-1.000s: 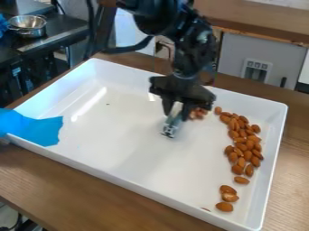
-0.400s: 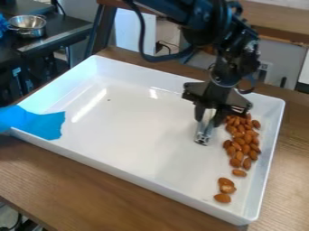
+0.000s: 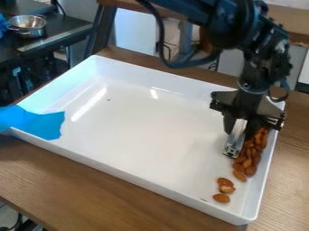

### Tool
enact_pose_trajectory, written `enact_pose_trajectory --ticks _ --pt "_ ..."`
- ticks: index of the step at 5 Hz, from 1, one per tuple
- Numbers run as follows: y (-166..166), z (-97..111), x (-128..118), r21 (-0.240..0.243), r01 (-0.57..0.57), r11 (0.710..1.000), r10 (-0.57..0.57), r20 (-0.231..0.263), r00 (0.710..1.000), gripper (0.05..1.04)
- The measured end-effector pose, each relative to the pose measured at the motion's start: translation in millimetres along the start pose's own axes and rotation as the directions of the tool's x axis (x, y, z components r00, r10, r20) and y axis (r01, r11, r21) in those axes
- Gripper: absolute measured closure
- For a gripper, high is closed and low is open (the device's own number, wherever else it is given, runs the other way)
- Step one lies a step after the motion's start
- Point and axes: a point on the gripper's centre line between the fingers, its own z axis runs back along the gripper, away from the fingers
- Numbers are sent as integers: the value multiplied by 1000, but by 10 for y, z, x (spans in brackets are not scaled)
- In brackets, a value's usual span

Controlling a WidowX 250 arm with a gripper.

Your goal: Sweep into pile

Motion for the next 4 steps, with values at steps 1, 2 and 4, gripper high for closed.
enact_pose_trajectory --ticks 1,2,4 --pt "113 304 -150 -22 -46 999 47 84 995 713" --pt "378 602 -202 -3 -103 995 103 119 988 713" --pt "814 748 -476 147 -388 910 397 -38 917 713"
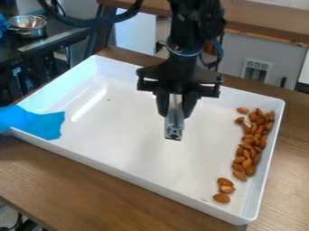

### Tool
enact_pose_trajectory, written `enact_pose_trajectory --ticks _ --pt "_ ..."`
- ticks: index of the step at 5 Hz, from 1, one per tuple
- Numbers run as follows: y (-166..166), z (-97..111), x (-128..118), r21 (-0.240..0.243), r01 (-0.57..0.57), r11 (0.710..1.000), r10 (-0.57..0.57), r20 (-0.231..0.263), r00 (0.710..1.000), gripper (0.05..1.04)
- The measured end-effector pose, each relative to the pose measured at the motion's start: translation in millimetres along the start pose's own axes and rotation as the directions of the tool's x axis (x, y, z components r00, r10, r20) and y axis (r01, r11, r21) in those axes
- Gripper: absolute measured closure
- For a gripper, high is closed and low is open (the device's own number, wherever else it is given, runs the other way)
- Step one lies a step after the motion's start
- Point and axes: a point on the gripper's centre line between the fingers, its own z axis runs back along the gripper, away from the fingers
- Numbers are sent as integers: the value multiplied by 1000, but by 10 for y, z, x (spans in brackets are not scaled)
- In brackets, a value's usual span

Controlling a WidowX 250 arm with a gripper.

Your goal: Sweep into pile

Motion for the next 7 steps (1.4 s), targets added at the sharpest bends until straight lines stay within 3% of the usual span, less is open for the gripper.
enact_pose_trajectory --ticks 1,2,3,4,5,6,7 --pt "4 -89 -144 97 -229 969 236 -77 969 713" --pt "-95 -38 -300 136 -382 914 397 -107 912 713" --pt "-215 -92 -422 178 -444 878 465 -107 879 713" --pt "-362 -170 -529 261 -460 849 498 -99 862 713" --pt "-467 -280 -689 397 -435 809 499 -71 864 713" --pt "-479 -276 -762 480 -383 789 488 -113 866 713" --pt "-447 -243 -777 512 -352 784 473 -124 872 713"
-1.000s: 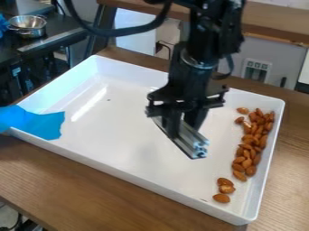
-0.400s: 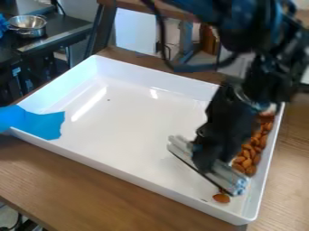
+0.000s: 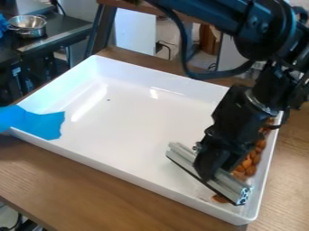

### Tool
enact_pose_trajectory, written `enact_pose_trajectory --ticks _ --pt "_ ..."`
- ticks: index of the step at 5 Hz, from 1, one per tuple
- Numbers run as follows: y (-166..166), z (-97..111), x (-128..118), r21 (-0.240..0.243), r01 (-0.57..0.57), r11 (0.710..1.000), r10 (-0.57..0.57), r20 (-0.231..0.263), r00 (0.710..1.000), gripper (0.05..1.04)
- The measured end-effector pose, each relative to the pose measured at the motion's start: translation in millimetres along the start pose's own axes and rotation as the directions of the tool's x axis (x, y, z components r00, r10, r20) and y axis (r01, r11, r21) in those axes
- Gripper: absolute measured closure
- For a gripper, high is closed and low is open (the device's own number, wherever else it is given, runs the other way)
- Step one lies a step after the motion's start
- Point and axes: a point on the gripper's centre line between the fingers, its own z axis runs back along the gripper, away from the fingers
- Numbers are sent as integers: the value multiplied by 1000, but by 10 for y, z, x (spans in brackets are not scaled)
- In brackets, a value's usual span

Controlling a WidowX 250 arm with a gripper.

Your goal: Sweep into pile

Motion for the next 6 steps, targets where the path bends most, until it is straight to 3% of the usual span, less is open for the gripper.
enact_pose_trajectory --ticks 2,3,4,5,6 --pt "21 -6 56 13 -4 1000 3 37 999 713" --pt "43 -75 135 23 -109 994 108 27 994 713" --pt "106 -128 185 63 -182 981 183 -13 983 713" --pt "154 -175 174 93 -200 975 203 -24 979 713" --pt "149 -302 139 78 -225 971 226 -2 974 713"
